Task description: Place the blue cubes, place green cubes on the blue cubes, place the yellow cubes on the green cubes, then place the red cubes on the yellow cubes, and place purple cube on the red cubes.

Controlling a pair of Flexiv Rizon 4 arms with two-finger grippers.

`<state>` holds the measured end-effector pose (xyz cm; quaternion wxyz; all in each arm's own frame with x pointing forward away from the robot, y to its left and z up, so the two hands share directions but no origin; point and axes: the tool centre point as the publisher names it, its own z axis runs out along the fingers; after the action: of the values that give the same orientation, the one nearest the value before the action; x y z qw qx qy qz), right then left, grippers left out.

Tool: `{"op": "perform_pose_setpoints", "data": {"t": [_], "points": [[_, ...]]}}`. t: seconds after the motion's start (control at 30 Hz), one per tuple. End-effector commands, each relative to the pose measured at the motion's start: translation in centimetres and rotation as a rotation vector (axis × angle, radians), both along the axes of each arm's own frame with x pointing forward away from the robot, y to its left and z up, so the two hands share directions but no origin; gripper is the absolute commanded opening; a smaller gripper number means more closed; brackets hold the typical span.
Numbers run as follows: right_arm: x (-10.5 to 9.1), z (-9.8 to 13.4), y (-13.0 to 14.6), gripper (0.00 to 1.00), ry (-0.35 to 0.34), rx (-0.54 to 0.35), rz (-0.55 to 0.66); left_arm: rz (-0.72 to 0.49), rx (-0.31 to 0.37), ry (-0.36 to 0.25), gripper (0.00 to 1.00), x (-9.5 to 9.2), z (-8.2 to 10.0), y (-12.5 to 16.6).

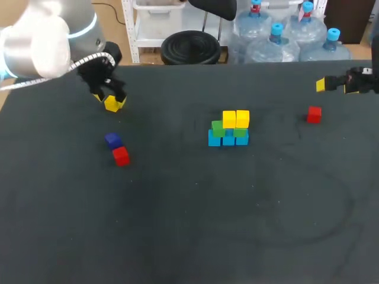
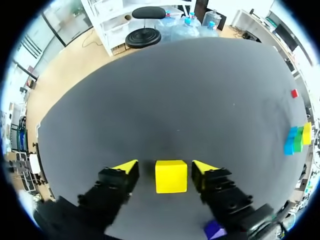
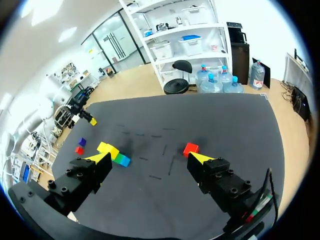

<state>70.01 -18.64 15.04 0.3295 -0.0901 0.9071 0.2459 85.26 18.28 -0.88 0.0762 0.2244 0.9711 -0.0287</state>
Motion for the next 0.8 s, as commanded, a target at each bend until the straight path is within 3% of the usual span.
{"op": "perform_pose_setpoints", "data": {"t": [0.03, 0.07, 0.3, 0.47, 0.8], "points": [[0.0, 0.0, 0.0, 1.0, 0.0, 0.0, -0.001, 0.0, 0.018, 0.017, 0.06, -0.3, 0.3, 0.0], [0.0, 0.0, 0.0, 1.0, 0.0, 0.0, -0.001, 0.0, 0.019, 0.018, 0.0, -0.7, 0.4, 0.1], [0.0, 0.0, 0.0, 1.0, 0.0, 0.0, -0.001, -0.086, 0.025, 0.029, 0.0, -2.8, 2.0, -0.3], [0.0, 0.0, 0.0, 1.0, 0.0, 0.0, -0.001, -0.262, -0.015, 0.009, 0.0, -5.3, 4.9, -1.2], [0.0, 0.0, 0.0, 1.0, 0.0, 0.0, -0.001, -0.688, 0.021, -0.023, 0.0, -12.3, 11.1, -4.4]]}}
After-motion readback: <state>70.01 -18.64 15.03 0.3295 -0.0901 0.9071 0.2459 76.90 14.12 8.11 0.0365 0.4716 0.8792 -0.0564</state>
